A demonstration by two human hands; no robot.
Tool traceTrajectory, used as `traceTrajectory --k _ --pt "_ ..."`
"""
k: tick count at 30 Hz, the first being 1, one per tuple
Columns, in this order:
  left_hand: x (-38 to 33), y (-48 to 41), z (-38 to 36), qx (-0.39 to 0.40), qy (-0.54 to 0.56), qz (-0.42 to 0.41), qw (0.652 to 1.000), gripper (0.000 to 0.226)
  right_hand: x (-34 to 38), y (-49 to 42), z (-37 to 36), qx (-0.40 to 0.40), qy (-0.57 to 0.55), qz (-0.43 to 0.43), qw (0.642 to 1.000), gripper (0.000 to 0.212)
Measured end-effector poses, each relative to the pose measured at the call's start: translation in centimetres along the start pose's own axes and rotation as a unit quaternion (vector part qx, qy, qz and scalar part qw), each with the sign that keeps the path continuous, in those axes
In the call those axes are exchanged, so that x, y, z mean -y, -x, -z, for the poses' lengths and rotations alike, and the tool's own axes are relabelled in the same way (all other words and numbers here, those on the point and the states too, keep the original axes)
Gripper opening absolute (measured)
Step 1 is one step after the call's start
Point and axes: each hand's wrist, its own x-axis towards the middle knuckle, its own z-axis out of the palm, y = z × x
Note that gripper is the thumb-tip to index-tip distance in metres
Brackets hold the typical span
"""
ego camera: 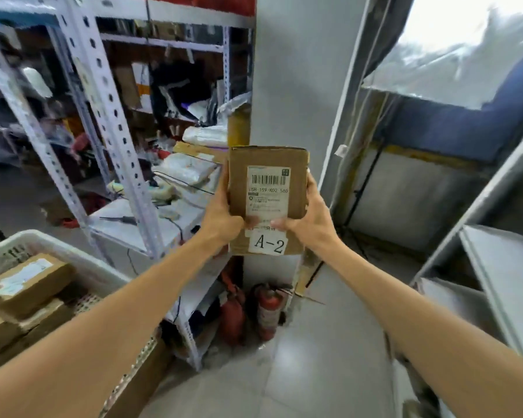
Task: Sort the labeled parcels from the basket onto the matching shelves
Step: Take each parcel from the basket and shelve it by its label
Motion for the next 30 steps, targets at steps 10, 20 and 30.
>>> traceTrajectory --k 10,20,30 --pt "-3.7 -8.7 -15.7 0.291 0.042 -0.061 0.954 0.119 -3.3 1.7 11.4 -0.283 0.110 -0.142 0.942 0.120" --pt "-4.4 -7.2 -28.8 0.541 0.103 -0.060 0.832 0.123 -5.8 9.0 17.1 -0.480 0.150 -0.222 0.836 0.108" --pt "-5.0 -7.1 -41.6 0.608 0.044 -0.055 0.790 0.080 -13.4 11.0 24.5 -0.563 0.105 -0.261 0.777 0.099"
